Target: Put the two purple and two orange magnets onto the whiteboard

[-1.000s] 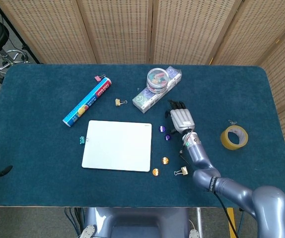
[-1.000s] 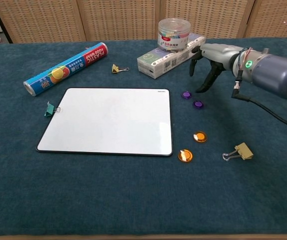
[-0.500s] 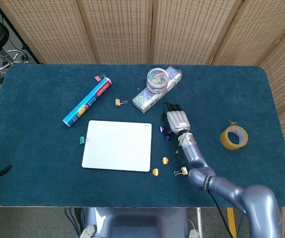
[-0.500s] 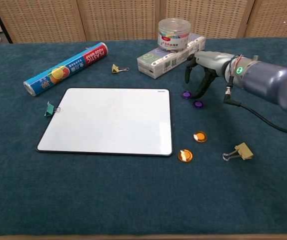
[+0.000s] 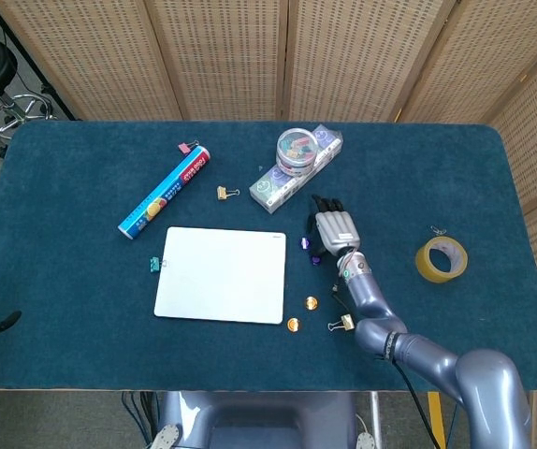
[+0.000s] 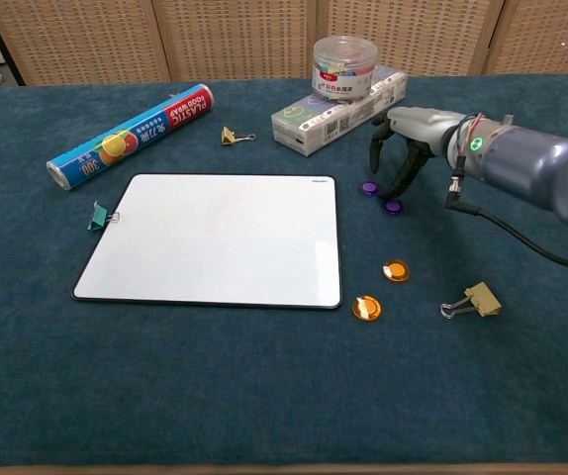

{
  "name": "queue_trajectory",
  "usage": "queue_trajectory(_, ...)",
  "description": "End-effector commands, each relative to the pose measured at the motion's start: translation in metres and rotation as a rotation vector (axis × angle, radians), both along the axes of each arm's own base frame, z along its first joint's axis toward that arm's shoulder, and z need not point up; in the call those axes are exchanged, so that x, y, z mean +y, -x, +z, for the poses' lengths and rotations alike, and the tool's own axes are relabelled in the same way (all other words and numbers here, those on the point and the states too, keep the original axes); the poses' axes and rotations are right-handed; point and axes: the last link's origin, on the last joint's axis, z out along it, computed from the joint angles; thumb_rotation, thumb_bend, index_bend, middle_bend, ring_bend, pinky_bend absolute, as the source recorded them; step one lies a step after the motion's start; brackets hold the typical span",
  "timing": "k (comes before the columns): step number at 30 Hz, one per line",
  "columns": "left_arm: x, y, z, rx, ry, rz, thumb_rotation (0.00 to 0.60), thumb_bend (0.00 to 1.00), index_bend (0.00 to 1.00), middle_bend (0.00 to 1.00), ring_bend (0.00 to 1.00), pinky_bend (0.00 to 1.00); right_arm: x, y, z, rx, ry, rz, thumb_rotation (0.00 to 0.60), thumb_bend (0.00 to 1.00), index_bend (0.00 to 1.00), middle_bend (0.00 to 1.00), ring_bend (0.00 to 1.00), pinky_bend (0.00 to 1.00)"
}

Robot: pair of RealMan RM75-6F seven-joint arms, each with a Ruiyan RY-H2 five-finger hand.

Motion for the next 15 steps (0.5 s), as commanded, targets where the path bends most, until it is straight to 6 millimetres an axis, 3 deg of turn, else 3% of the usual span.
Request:
queue_trajectory(1,-0.0002,0.0001,0.0005,-0.002,-0.001,0.001,0.600,0.07,0.00,0.00,0.00,0.00,0.0005,-0.0007,-0.0019,-0.002,-0.007,-0.004,0.600,0.25,0.46,0.00,0.00,0.00)
queue_trajectory(15,0.0000,0.0005,0.0014,-0.006,-0.001,0.001,0.600,0.07,0.00,0.00,0.00,0.00,-0.0031,-0.0029,-0.0026,-0.029,-0.014,-0.031,0.600,0.26,0.46,0.00,0.00,0.00)
